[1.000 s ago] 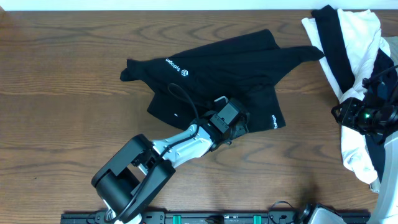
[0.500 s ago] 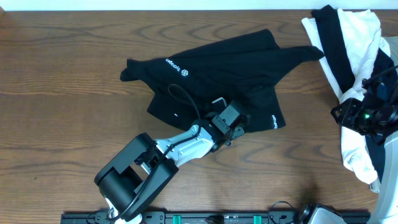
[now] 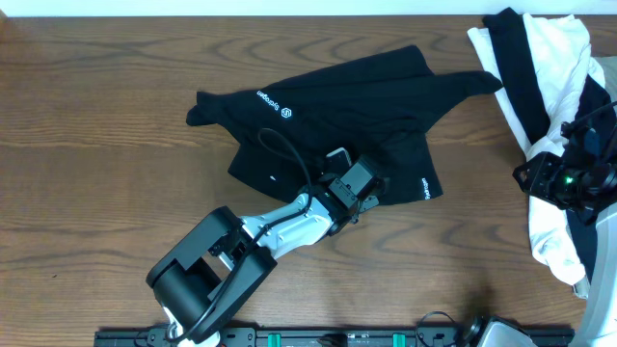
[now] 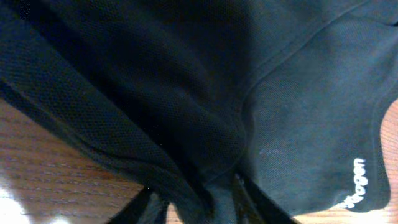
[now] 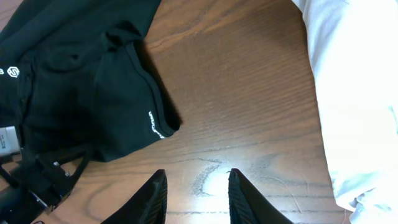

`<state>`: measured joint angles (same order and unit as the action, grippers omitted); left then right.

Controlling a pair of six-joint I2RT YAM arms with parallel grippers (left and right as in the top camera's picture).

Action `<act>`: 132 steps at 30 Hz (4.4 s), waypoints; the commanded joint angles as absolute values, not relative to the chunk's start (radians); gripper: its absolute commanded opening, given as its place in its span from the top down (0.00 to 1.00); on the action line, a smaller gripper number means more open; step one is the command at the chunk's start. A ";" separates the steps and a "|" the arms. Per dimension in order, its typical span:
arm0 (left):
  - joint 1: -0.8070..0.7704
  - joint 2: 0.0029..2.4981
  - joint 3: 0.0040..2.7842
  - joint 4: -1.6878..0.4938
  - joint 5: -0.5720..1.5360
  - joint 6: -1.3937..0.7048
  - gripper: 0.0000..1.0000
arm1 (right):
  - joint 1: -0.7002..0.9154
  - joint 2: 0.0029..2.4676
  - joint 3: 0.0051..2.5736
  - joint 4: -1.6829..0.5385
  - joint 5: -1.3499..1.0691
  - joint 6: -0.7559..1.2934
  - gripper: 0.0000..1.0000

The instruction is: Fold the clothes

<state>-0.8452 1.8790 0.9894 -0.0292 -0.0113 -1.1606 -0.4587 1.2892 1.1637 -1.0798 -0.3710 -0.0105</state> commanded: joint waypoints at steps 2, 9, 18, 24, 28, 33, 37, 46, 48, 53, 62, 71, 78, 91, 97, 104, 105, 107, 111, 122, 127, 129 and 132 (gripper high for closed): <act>-0.840 1.921 0.966 -0.055 -0.042 -1.142 0.94 | -0.451 1.283 1.165 -1.082 -0.385 -0.023 0.69; -0.807 1.868 0.966 -0.130 -0.042 -0.956 0.94 | -0.451 1.283 1.165 -1.081 -0.385 -0.023 0.69; -0.607 1.468 0.966 -0.677 -0.050 -0.866 0.94 | -0.451 1.283 1.165 -1.081 -0.366 -0.024 0.69; -0.450 1.229 0.966 -0.890 -0.061 -0.743 0.94 | -0.451 1.283 1.165 -1.082 -0.366 -0.024 0.69; -0.377 1.144 0.966 -0.936 -0.065 -0.699 0.94 | -0.451 1.283 1.165 -1.083 -0.367 -0.023 0.69; -0.345 1.129 0.966 -0.942 -0.065 -0.665 0.94 | -0.450 1.283 1.164 -1.098 -0.366 -0.023 0.69; -0.345 1.134 0.966 -0.942 -0.066 -0.622 0.94 | -0.450 1.284 1.163 -1.102 -0.366 -0.023 0.69; -0.345 1.136 0.966 -0.941 -0.107 -0.621 0.95 | -0.400 1.385 1.162 -1.083 -0.348 -0.012 0.68; -0.345 1.136 0.966 -0.941 -0.110 -0.621 0.94 | -0.375 1.425 1.162 -1.058 -0.318 -0.012 0.68; -0.345 1.136 0.966 -0.940 -0.118 -0.621 0.94 | -0.322 1.524 1.162 -1.019 -0.251 -0.017 0.66; -0.345 1.136 0.966 -0.937 -0.118 -0.621 0.94 | -0.233 1.689 1.162 -0.951 -0.190 -0.006 0.65; -0.345 1.136 0.966 -0.937 -0.118 -0.621 0.94 | -0.195 1.833 1.162 -0.881 -0.105 0.007 0.65; -0.345 1.136 0.966 -0.937 -0.117 -0.622 0.94 | -0.188 1.910 1.162 -0.842 -0.106 0.015 0.64; -0.345 1.136 0.966 -0.937 -0.118 -0.621 0.94 | -0.133 1.993 1.162 -0.846 -0.113 0.030 0.99; -0.345 1.136 0.966 -0.938 -0.117 -0.621 0.94 | -0.132 1.989 1.163 -0.855 -0.112 0.041 0.99; -0.345 1.136 0.966 -0.934 -0.126 -0.595 0.94 | -0.133 1.890 1.181 -0.880 -0.112 0.048 0.99; -0.345 1.135 0.966 -0.932 -0.126 -0.579 0.94 | -0.133 1.863 1.185 -0.884 -0.112 0.048 0.99; -0.345 1.135 0.966 -0.930 -0.126 -0.548 0.94 | -0.133 1.796 1.196 -0.895 -0.112 0.048 0.99; -0.345 1.127 0.969 -0.930 -0.125 -0.504 0.94 | -0.137 1.634 1.214 -0.915 -0.112 0.048 0.99; -0.345 0.999 1.153 -0.931 -0.127 -0.392 0.94 | -0.216 1.200 1.306 -0.967 -0.099 0.059 0.99; -0.344 0.932 1.277 -0.935 -0.179 -0.391 0.94 | -0.250 1.063 1.388 -0.996 -0.062 0.059 0.99; -0.344 0.905 1.319 -0.934 -0.206 -0.384 0.94 | -0.257 1.022 1.422 -1.003 -0.034 0.059 0.99; -0.344 0.868 1.380 -0.934 -0.230 -0.360 0.94 | -0.263 0.970 1.475 -1.011 0.002 0.059 0.99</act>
<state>-0.3492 0.9035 1.3155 -0.9360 -0.1654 -0.4015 -0.2413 1.0073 1.4231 -1.0092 -0.0601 0.0448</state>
